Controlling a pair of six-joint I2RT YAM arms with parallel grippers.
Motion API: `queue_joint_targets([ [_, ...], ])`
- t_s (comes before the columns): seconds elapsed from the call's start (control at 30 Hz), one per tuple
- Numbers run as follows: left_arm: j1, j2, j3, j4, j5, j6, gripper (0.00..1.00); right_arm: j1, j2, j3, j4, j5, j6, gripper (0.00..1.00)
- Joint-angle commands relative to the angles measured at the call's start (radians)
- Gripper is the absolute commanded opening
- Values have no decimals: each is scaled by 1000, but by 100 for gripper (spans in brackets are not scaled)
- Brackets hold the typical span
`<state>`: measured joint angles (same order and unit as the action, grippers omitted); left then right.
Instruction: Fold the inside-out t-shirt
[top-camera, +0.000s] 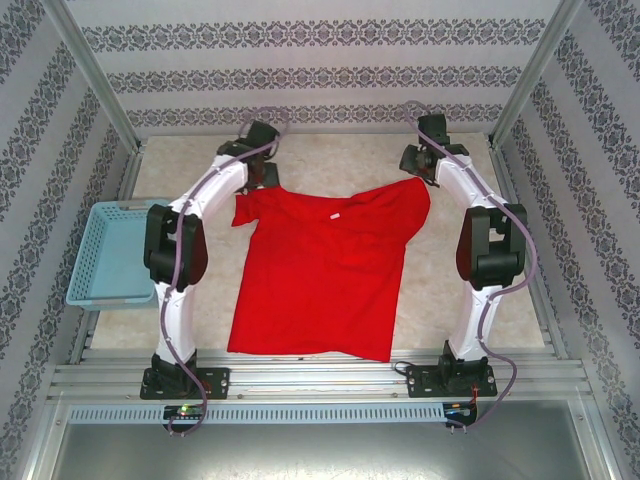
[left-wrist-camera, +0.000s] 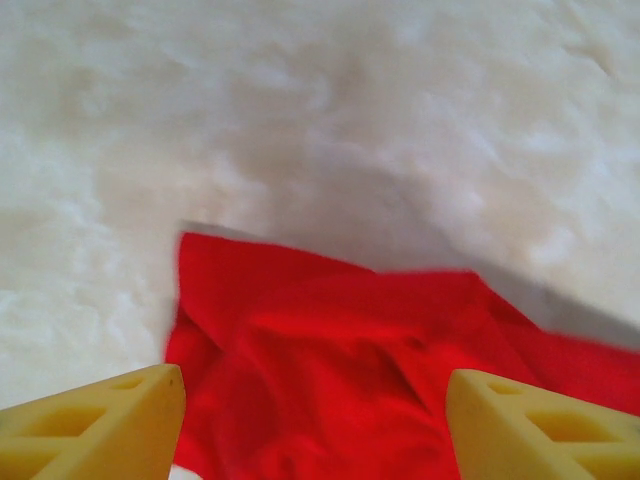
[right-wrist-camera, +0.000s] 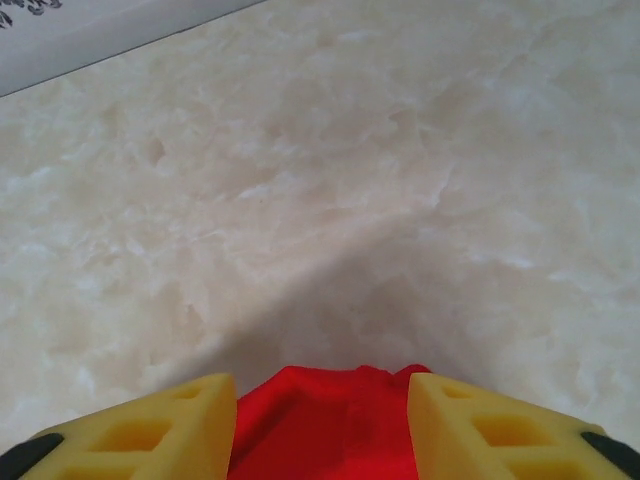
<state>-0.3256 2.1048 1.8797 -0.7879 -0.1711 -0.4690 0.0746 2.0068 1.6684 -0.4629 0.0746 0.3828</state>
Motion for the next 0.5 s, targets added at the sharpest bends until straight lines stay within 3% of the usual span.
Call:
queue_joint_targets([
  [0.0, -114, -54, -45, -67, -18, 71, 71, 11, -63, -66, -23, -39, -17, 54],
  [0.17, -182, -38, -116, -6, 55, 4, 71, 55, -103, -152, 4, -61, -15, 60],
  [0.47, -169, 72, -88, 63, 85, -50, 67, 104, -33, -144, 18, -95, 33, 67],
])
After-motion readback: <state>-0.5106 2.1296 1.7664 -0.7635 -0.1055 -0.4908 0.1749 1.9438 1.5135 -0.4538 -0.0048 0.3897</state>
